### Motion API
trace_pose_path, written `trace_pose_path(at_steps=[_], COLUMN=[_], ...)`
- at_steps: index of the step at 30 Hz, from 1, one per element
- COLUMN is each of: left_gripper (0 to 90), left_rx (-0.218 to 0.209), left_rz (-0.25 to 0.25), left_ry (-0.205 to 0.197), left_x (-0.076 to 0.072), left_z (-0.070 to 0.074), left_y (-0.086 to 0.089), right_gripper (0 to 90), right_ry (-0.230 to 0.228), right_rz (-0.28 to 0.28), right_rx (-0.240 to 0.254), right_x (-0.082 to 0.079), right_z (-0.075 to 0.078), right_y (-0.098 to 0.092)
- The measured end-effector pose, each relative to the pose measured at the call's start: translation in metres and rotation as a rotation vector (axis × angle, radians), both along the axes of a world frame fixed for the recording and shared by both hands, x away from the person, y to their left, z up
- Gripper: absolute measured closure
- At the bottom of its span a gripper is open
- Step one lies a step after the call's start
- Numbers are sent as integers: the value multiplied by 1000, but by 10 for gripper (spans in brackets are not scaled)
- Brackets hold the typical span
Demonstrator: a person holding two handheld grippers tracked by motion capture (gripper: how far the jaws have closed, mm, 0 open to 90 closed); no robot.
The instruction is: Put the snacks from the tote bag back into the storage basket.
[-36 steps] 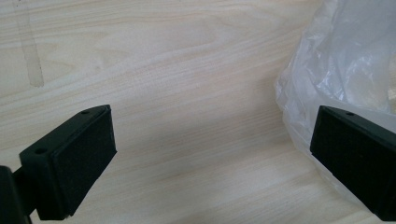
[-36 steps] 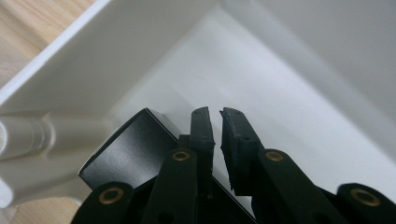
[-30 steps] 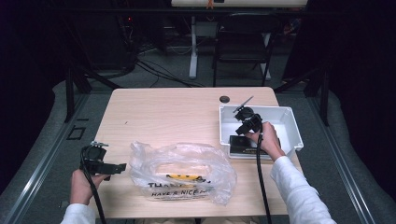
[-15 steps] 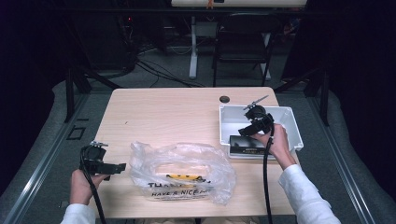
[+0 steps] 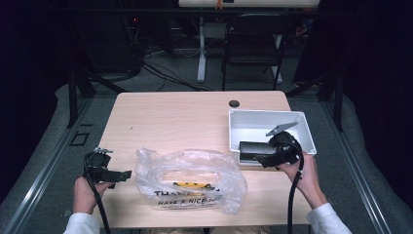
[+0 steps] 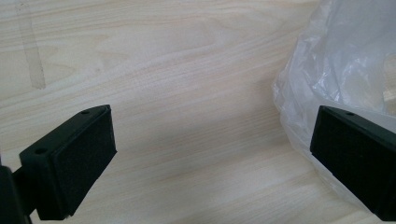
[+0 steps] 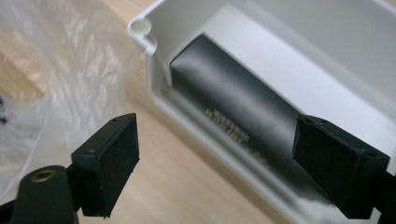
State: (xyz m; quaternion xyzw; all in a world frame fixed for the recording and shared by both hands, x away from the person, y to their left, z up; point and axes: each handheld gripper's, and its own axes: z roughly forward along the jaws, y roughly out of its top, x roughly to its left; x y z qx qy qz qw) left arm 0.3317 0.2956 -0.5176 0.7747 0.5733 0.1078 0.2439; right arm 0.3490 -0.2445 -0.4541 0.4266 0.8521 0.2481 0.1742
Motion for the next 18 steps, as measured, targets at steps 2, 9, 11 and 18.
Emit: trace_pose_path(at_steps=[2, 9, 11, 18], left_gripper=[0, 0, 0, 0], left_rx=[1, 1, 2, 2], left_rz=[0, 1, -5, -7], left_ry=[0, -8, -8, -11], left_x=[0, 0, 1, 2], left_z=[0, 0, 1, 1], left_y=[0, -1, -1, -1], right_gripper=[125, 97, 87, 72], right_ry=[-1, -7, 7, 48], right_rz=[-2, -24, -31, -59], right_rx=[4, 6, 18, 18], right_x=[-12, -46, -53, -67], right_z=[-5, -20, -27, -47], right_y=[-2, -10, -14, -25])
